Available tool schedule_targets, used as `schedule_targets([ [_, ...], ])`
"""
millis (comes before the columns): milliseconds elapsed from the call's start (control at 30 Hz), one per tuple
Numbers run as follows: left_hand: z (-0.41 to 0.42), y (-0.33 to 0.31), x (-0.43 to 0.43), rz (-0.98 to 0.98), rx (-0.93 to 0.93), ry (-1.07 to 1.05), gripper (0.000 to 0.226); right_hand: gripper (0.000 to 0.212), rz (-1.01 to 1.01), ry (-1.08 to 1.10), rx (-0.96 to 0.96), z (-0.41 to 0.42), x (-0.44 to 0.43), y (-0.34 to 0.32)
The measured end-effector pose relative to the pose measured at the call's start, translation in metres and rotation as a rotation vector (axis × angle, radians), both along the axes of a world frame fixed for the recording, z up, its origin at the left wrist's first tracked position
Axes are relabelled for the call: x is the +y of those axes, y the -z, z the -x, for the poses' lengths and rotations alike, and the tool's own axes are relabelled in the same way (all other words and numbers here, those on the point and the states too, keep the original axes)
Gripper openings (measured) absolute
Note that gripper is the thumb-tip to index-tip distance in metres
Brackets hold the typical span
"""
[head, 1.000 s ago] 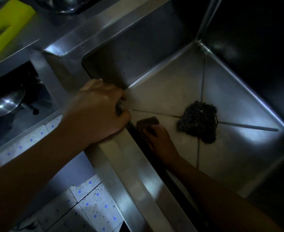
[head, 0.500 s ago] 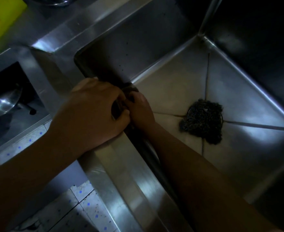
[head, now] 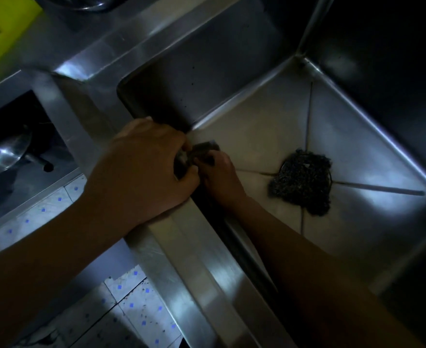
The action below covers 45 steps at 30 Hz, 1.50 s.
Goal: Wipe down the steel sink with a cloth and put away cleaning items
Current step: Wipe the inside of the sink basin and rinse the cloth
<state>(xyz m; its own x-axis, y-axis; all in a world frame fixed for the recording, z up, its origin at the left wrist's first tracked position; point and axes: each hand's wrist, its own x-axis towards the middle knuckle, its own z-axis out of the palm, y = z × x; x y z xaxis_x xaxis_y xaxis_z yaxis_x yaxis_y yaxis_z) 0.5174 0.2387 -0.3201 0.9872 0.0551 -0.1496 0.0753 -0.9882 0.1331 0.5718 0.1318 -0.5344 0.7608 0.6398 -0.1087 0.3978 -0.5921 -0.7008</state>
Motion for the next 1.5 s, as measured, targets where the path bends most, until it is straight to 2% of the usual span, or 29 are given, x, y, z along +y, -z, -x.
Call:
schedule_targets([
  [200,0.0,0.001,-0.002,0.028,-0.031,0.015,0.047,0.031,-0.153,0.052,0.182,-0.007,0.031,-0.012],
  [267,0.0,0.001,-0.001,0.044,-0.036,0.017,0.047,0.036,-0.105,0.095,0.103,-0.015,0.038,-0.01],
  [367,-0.001,0.002,0.0,0.06,-0.046,0.004,0.045,0.026,-0.073,0.156,-0.013,-0.019,0.045,-0.003],
  [433,0.0,0.002,0.001,0.064,-0.054,0.001,0.044,0.025,-0.032,0.171,-0.027,-0.021,0.043,0.0],
  [500,-0.001,0.002,0.002,0.068,-0.069,-0.001,0.041,0.024,-0.065,0.224,0.039,-0.027,0.038,0.002],
  [667,-0.001,0.004,0.004,0.038,-0.068,0.015,0.04,0.035,0.028,0.106,-0.095,-0.036,0.012,0.0],
  [933,0.001,0.008,0.005,0.033,-0.112,0.026,0.036,0.049,0.089,0.097,-0.057,0.004,-0.01,0.001],
  [1100,0.001,0.006,0.004,0.05,-0.117,0.007,0.038,0.049,0.118,0.029,-0.068,-0.006,-0.008,-0.003],
  [1267,0.002,0.004,0.004,0.092,-0.082,-0.007,0.039,0.054,0.151,-0.004,0.001,-0.006,-0.014,-0.01],
  [1500,0.002,0.003,0.004,0.089,-0.079,-0.031,0.038,0.058,0.179,0.267,0.143,0.011,-0.025,-0.029],
])
